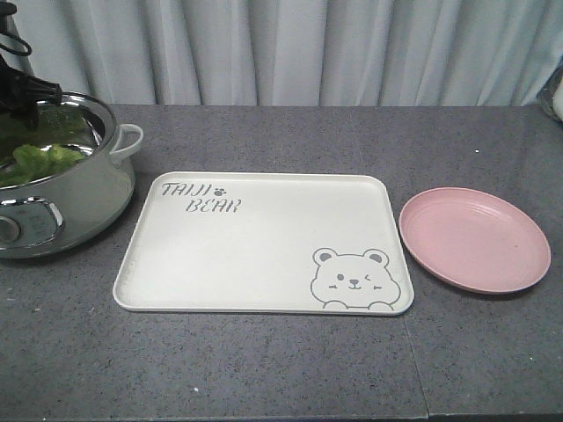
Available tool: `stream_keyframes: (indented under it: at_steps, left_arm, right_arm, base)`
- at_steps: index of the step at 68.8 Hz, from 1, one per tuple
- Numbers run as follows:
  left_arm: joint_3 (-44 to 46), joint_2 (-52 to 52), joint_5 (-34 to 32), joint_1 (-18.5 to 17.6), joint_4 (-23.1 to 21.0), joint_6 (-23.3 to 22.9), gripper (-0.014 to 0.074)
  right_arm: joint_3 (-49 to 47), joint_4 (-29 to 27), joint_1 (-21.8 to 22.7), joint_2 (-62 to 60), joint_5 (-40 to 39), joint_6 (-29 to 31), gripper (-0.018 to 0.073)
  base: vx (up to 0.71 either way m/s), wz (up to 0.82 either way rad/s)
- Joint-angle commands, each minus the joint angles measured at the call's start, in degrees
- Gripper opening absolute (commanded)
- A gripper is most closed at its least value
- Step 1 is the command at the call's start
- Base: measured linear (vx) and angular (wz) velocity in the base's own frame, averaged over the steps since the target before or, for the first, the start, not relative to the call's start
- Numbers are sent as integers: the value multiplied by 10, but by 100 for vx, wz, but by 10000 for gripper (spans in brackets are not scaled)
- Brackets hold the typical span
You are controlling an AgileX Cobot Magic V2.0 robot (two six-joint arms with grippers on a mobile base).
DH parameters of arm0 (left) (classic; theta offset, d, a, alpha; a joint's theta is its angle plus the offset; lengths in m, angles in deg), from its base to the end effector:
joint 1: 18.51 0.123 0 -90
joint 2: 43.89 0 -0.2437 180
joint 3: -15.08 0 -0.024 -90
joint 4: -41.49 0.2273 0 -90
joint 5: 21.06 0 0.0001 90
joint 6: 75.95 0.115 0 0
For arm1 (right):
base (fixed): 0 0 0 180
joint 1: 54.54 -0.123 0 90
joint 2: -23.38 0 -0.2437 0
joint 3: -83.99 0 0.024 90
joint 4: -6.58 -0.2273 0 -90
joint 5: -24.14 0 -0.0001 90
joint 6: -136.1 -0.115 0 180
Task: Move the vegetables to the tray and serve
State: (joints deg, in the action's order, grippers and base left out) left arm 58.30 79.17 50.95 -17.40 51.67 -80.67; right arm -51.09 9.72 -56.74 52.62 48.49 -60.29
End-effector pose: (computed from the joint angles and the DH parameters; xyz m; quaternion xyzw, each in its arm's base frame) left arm 0.4059 0.0272 0.2912 -0.0431 0.9652 0.0808 0.2449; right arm 0.1132 0.0017 0.3101 0.0821 0.7530 0.0809 0.6479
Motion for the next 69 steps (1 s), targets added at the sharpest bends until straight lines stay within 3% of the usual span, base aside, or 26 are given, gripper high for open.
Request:
stream_keyframes:
  at_steps: [1, 57, 69]
  left_arm:
    - [18, -19, -6, 8, -19, 6, 472]
    - [18, 81, -4, 14, -56, 10, 470]
    - [18, 82, -4, 14, -56, 10, 378]
  right_arm:
    - [-18, 7, 3, 10, -38, 4, 592]
    - [-18, -8, 3, 10, -21, 2, 591]
    - [-18, -10, 3, 10, -21, 2, 591]
  base:
    - [0, 0]
    - [0, 0]
    - [0, 0]
